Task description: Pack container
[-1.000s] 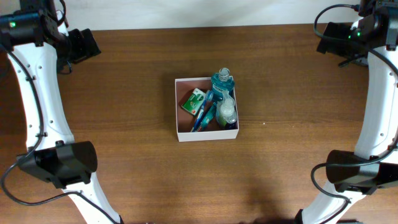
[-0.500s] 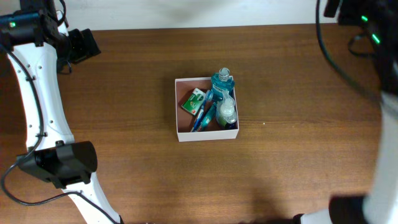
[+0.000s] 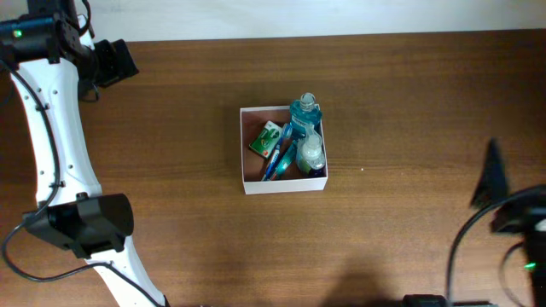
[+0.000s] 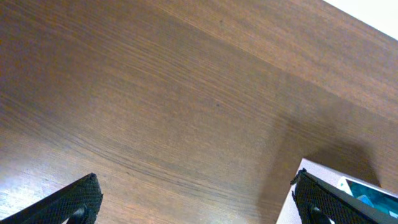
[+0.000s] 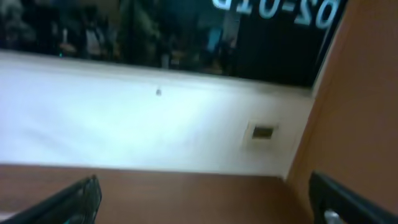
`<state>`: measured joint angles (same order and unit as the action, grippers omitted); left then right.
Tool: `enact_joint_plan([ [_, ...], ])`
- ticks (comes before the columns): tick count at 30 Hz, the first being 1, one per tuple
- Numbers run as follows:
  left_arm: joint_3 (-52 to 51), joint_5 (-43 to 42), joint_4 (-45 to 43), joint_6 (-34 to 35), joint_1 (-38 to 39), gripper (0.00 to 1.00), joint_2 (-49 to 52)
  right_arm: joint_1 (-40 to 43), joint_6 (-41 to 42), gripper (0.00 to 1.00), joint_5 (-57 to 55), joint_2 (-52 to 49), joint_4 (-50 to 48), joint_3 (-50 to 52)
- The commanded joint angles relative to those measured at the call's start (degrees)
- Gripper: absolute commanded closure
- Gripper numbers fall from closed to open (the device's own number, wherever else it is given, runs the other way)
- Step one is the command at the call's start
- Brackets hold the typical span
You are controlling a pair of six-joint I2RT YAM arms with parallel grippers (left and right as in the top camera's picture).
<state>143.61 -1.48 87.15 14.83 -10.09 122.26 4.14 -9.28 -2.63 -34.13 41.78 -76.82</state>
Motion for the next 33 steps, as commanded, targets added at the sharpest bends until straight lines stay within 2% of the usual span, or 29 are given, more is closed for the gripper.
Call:
enact_joint_plan([
  [1,0.8,-0.2,-0.1,0.6,-0.2,0.01,-1.1,2.3,0.2,0.02,5.3,12.6,-9.6,18.4],
  [3,0.8,-0.2,-0.1,0.6,-0.2,0.01,-1.1,3.6,0.6,0.01,7.8,19.2,-16.8,29.4],
  [7,0.8,-0.2,-0.1,0.6,-0.2,0.01,-1.1,4.2,0.7,0.02,10.5,25.7,-25.0,42.6],
  [13,0.8,-0.2,-0.1,0.6,-0.2,0.01,-1.1,4.2,0.9,0.01,12.6,27.4,-37.8,56.5],
  [18,0.8,-0.2,-0.1,0.6,-0.2,0.01,-1.1,4.1,7.1,0.01,12.6,27.4,-47.2,66.3],
  [25,0.8,-0.2,-0.1,0.6,-0.2,0.01,-1.1,1.4,7.2,0.01,12.6,34.0,-46.0,71.5],
  [33,0.8,-0.2,-0.1,0.6,-0.2,0.01,-1.1,0.6,7.2,0.01,12.7,33.9,-44.4,75.0],
])
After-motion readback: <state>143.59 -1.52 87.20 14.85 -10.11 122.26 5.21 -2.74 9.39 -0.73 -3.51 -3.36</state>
